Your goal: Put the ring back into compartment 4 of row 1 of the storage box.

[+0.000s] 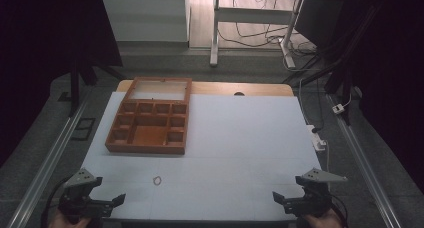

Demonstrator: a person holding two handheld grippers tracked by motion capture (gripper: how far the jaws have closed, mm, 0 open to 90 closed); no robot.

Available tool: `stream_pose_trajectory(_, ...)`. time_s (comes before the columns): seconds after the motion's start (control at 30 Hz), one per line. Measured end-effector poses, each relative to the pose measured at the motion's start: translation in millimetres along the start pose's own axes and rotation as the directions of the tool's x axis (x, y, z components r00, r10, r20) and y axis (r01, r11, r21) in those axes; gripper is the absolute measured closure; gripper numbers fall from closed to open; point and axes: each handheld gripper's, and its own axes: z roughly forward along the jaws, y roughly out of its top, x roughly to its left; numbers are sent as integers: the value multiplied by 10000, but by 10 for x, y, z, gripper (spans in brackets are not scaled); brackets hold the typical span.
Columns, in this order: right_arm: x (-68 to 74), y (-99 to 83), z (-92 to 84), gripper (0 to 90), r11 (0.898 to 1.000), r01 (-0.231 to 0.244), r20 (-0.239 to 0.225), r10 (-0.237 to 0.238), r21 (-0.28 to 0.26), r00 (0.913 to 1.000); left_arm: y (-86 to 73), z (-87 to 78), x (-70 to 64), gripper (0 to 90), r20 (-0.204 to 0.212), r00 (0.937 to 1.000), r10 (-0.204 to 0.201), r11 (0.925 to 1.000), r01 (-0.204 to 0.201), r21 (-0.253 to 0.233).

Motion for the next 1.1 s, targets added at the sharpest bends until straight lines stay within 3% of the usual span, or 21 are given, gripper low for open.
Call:
stream_pose_trajectory(0.87,15,20,44,0,9991,276,-130,-272,321,9995,12,10,37,0,236,9994,-255,9997,255,-5)
stream_pose_trajectory(1.0,20,22,50,0,9989,270,-137,-265,384,9996,41,12,27,0,322,9995,-53,9997,61,-223)
stream_pose_trajectory(1.1,28,22,53,0,9987,301,-133,-296,405,9995,78,41,27,0,655,9977,196,9993,-174,-340)
